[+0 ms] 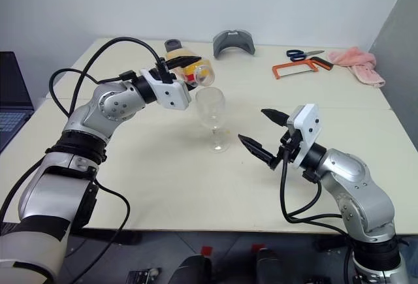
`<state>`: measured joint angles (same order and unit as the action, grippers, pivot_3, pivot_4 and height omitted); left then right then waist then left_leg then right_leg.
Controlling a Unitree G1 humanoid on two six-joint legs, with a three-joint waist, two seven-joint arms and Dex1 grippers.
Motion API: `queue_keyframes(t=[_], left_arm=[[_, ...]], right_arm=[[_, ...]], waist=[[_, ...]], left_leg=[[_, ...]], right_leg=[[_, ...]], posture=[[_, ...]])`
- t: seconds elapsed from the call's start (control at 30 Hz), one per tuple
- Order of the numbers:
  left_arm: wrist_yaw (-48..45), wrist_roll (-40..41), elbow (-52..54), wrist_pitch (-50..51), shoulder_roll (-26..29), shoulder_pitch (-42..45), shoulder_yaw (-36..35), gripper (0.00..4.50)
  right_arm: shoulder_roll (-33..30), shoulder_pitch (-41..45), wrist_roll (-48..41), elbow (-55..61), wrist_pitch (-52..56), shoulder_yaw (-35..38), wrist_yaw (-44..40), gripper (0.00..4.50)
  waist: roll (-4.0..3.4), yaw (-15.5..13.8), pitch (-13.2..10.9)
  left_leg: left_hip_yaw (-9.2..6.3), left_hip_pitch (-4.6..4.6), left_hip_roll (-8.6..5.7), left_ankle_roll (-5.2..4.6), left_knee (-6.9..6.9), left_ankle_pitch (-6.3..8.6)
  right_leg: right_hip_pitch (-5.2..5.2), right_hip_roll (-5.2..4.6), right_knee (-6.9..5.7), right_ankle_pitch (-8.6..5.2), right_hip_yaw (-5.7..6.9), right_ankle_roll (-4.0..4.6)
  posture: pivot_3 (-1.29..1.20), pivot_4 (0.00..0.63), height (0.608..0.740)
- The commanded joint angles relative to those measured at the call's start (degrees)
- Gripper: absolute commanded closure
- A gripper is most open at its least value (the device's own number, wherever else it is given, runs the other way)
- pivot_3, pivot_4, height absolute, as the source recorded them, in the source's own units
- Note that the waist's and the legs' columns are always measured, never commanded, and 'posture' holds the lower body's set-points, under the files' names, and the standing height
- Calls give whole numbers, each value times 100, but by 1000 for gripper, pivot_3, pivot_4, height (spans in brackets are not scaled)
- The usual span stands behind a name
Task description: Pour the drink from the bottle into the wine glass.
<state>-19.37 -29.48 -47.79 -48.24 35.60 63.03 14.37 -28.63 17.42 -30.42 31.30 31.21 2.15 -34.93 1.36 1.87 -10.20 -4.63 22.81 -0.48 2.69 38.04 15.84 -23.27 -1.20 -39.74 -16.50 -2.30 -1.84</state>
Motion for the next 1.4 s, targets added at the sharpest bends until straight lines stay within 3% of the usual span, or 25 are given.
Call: queue_keyframes(t=[0.03,1.4], left_arm=[[228,-67,95,-133,127,270,-11,2809],[1672,-1229,-656,-635,644,1013,578,2809]], right_arm=[[31,119,-90,129,-94,52,7,0],[187,96,-15,59,-166,-168,-5,0]], waist=[[0,0,0],[0,2,0]], left_leg=[[0,0,0,0,0,0],[3,0,-2,0,3,0]], right_leg=[[0,0,0,0,0,0],[-4,-1,-11,0,-1,0]], posture=[[0,150,740],[0,150,740]])
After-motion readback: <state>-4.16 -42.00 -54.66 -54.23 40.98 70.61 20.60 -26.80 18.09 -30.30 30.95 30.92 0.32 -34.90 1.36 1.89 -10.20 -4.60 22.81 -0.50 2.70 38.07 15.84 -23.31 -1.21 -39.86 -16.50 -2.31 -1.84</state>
